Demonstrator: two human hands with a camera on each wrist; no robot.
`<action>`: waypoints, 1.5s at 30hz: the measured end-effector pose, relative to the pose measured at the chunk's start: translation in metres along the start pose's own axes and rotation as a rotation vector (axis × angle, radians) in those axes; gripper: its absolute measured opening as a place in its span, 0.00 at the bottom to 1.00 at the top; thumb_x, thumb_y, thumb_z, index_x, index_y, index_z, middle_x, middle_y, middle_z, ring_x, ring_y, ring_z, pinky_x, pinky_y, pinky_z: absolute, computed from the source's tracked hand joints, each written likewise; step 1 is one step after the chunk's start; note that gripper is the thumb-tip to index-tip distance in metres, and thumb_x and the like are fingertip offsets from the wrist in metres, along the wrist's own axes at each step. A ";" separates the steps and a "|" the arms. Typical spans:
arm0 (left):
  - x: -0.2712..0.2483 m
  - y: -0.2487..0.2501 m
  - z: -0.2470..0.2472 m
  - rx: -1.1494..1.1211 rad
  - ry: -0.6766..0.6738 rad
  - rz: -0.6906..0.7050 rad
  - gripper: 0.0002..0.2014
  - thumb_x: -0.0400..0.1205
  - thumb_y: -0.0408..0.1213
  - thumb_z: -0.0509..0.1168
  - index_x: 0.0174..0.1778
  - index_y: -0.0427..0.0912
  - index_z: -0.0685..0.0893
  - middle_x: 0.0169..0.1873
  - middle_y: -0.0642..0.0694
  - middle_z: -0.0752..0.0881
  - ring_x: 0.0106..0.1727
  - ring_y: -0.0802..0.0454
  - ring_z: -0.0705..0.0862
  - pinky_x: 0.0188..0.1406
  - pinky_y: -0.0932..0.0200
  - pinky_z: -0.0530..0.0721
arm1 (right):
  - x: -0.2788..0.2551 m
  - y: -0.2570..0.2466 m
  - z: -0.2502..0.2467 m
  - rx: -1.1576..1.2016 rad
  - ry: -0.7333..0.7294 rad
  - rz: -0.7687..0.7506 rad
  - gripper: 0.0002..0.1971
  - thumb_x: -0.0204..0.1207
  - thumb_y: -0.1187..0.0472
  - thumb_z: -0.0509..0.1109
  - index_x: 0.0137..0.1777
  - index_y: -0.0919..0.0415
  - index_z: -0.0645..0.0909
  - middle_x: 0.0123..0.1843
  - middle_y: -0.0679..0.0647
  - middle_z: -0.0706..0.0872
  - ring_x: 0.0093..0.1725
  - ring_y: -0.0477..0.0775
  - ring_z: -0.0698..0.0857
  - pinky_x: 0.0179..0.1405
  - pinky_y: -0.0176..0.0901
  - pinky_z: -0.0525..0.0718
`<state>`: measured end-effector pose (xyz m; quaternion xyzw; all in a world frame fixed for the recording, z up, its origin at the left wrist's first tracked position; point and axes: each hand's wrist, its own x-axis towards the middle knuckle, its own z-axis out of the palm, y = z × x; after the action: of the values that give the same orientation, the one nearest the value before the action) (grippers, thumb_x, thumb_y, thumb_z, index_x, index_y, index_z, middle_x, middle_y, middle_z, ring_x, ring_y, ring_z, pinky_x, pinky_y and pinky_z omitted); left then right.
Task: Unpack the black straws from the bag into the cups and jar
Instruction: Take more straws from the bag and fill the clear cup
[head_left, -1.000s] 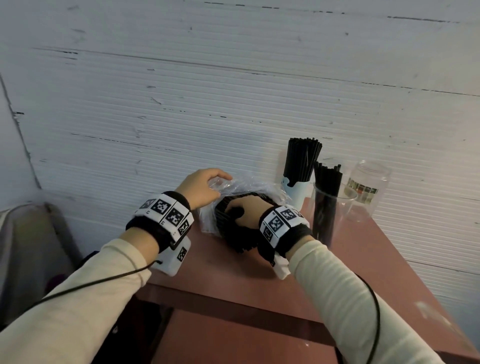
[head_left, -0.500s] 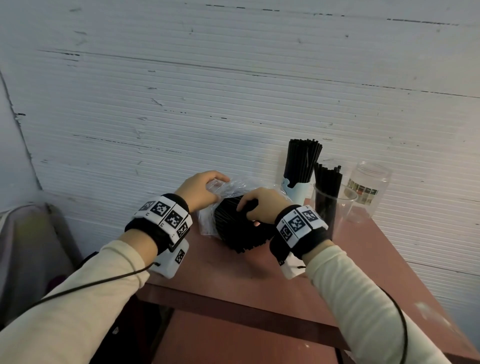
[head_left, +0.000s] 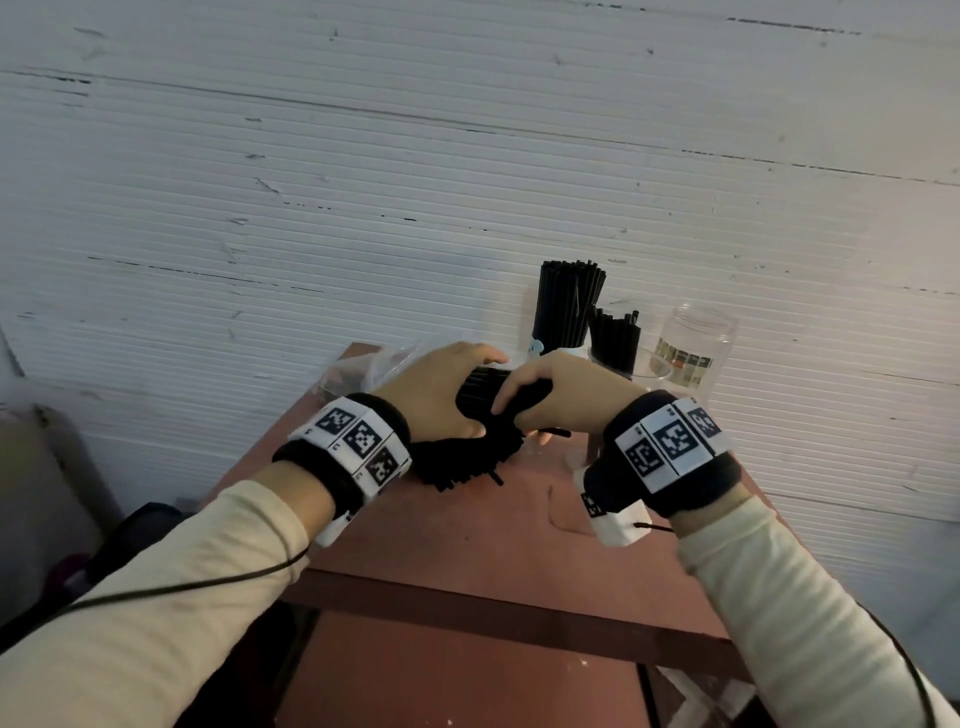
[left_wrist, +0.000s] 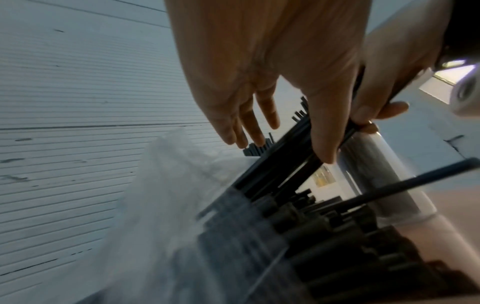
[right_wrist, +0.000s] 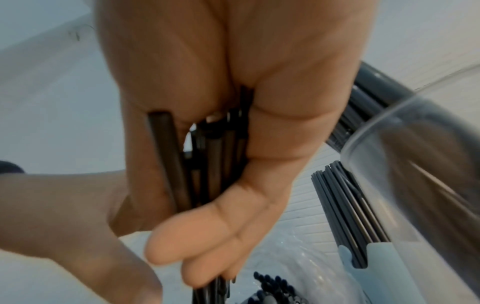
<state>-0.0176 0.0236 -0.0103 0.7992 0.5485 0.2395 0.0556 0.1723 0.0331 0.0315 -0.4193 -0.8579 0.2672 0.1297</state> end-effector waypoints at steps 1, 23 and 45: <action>0.006 0.004 0.005 0.006 -0.022 0.015 0.36 0.63 0.47 0.78 0.69 0.57 0.75 0.63 0.56 0.81 0.62 0.56 0.80 0.66 0.53 0.77 | -0.003 -0.001 0.000 -0.005 0.000 -0.002 0.15 0.70 0.73 0.71 0.49 0.53 0.89 0.45 0.59 0.90 0.37 0.58 0.91 0.44 0.45 0.91; 0.028 0.109 0.027 -0.848 -0.024 0.043 0.16 0.77 0.44 0.75 0.49 0.33 0.86 0.45 0.35 0.90 0.50 0.40 0.88 0.57 0.47 0.86 | -0.073 -0.026 -0.049 0.081 0.738 -0.532 0.15 0.81 0.64 0.67 0.67 0.55 0.80 0.62 0.44 0.82 0.61 0.41 0.83 0.61 0.34 0.80; 0.018 0.101 0.071 -0.987 -0.348 -0.231 0.15 0.73 0.27 0.76 0.54 0.32 0.85 0.45 0.41 0.89 0.50 0.52 0.88 0.62 0.58 0.82 | -0.061 0.032 -0.019 -0.184 0.616 -0.336 0.13 0.78 0.59 0.69 0.62 0.55 0.82 0.57 0.45 0.83 0.59 0.46 0.79 0.59 0.28 0.71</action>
<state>0.1049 0.0122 -0.0313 0.6405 0.4377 0.3251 0.5408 0.2386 0.0079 0.0289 -0.3434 -0.8559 0.0248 0.3859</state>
